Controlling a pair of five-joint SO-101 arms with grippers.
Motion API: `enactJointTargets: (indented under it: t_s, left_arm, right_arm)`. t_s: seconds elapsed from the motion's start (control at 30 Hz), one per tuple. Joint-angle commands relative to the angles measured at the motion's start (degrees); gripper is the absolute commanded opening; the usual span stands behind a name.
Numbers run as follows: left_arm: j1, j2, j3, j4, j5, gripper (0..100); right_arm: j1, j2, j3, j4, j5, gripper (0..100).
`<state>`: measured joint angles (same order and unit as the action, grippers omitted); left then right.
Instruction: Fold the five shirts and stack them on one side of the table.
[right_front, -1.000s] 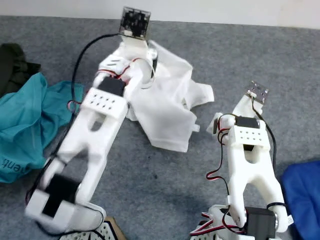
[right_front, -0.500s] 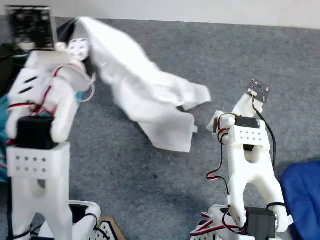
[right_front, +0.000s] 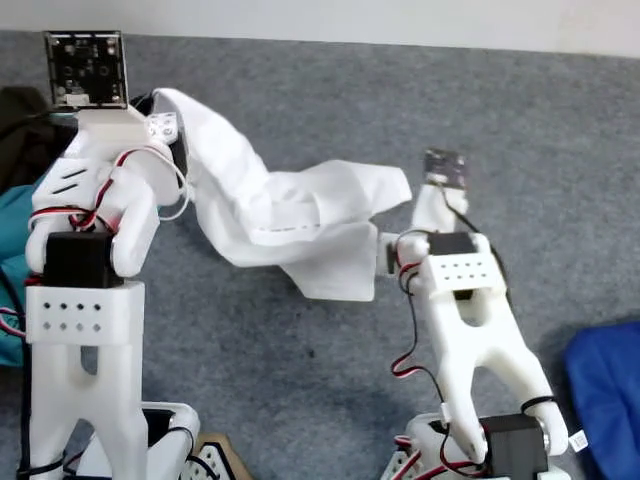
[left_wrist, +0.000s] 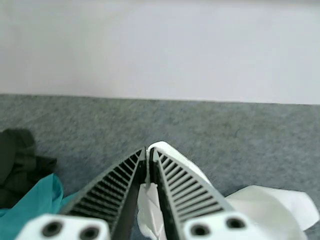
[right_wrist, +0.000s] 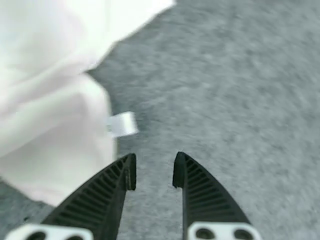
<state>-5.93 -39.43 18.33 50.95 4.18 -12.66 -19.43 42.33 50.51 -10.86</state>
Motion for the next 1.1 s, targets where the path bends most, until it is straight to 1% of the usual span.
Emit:
enactJointTargets:
  t_s: [0.0,0.13,0.23,0.37,0.43,0.5,0.57,0.73,0.87,1.07]
  left_arm:
    - [-3.21,-1.98,0.04,0.09,0.62,1]
    - [-5.93,-1.98,2.77,0.09,0.44,1]
    - [-6.02,-1.98,5.76,-0.09,0.35,1]
    - [-5.93,-1.98,9.80,-4.48,0.53,1]
    - [-5.93,-1.98,11.38,-6.33,0.53,1]
    - [-5.93,-1.98,12.09,-7.12,0.53,1]
    - [-5.93,-1.98,12.09,-7.12,0.53,1]
    - [-5.93,-1.98,11.82,-7.12,0.62,1]
    - [-5.93,-1.98,11.91,-7.12,0.62,1]
    - [-5.93,-2.07,11.65,-7.12,0.62,1]
  right_arm:
    - [-6.37,-0.57,-4.88,1.71,2.02,13.9]
    - [-14.90,-0.40,-7.60,1.63,1.93,13.9]
    - [-21.41,-0.22,-11.03,1.63,-0.97,13.9]
    - [-26.68,-0.22,-18.42,1.63,-4.40,14.6]
    - [-28.44,-0.13,-21.41,1.63,-7.12,18.3]
    - [-29.93,-0.04,-23.60,1.54,-9.49,22.9]
    - [-31.60,-0.04,-24.40,-0.92,-10.90,25.4]
    - [-34.51,-0.04,-21.14,-11.12,-14.59,25.5]
    - [-34.59,0.13,-17.71,-19.12,-15.47,25.5]
    - [-34.07,9.10,-18.95,-20.44,-15.47,25.5]
